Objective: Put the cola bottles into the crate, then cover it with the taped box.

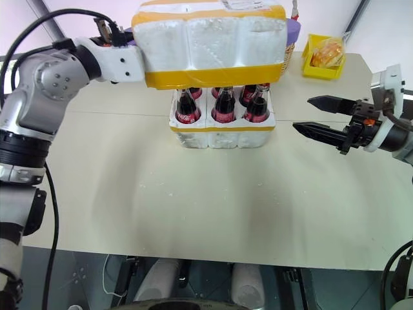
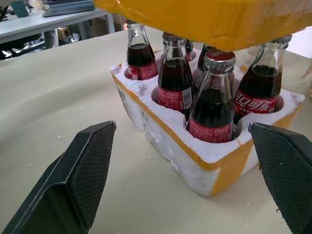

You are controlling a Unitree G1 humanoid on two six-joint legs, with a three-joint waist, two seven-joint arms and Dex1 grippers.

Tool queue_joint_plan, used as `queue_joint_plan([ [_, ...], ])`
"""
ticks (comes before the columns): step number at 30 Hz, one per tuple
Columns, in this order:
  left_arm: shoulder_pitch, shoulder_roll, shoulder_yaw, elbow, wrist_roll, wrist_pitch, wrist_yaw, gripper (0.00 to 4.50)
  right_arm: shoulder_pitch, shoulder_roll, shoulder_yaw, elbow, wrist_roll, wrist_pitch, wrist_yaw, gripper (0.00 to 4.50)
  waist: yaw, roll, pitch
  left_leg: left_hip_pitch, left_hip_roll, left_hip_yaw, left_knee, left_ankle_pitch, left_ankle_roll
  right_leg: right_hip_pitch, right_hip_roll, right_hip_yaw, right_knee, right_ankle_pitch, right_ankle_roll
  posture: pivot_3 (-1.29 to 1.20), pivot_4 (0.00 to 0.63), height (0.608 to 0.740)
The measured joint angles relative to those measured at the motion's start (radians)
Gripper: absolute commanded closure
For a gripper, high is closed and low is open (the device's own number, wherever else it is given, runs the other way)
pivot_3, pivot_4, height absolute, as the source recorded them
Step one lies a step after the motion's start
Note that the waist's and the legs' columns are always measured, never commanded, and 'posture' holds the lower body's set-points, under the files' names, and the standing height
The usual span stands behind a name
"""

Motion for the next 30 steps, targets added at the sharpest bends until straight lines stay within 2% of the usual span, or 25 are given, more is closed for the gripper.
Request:
queue_joint_plan([
  [8, 0.019, -0.056, -0.050, -0.005, 0.084, -0.002, 0.028, 3.93, -0.019, 0.012, 0.002, 0.000, 0.005, 0.000, -0.020, 0.00, 0.001, 0.000, 0.000, 0.000, 0.000, 0.000, 0.000, 0.000, 0.000, 0.000, 0.000, 0.000, 0.000, 0.000, 0.000, 0.00, 0.150, 0.740],
  [20, 0.093, -0.027, -0.074, -0.055, 0.139, -0.027, 0.036, 3.93, -0.020, 0.041, 0.003, 0.000, 0.006, 0.000, -0.034, 0.00, -0.001, 0.000, 0.000, 0.000, 0.000, 0.000, 0.000, 0.000, 0.000, 0.000, 0.000, 0.000, 0.000, 0.000, 0.000, 0.00, 0.150, 0.740],
  [29, 0.151, -0.022, -0.079, -0.063, 0.232, -0.070, 0.147, 3.93, -0.034, 0.055, 0.024, 0.001, 0.004, -0.004, -0.043, 0.00, -0.002, 0.000, 0.000, 0.000, 0.000, 0.000, 0.000, 0.000, 0.000, 0.000, 0.000, 0.000, 0.000, 0.000, 0.000, 0.00, 0.150, 0.740],
  [30, 0.152, -0.025, -0.080, -0.058, 0.238, -0.072, 0.157, 2.89, -0.036, 0.055, 0.024, 0.001, 0.004, -0.006, -0.043, 0.00, -0.002, 0.000, 0.000, 0.000, 0.000, 0.000, 0.000, 0.000, 0.000, 0.000, 0.000, 0.000, 0.000, 0.000, 0.000, 0.00, 0.150, 0.740],
])
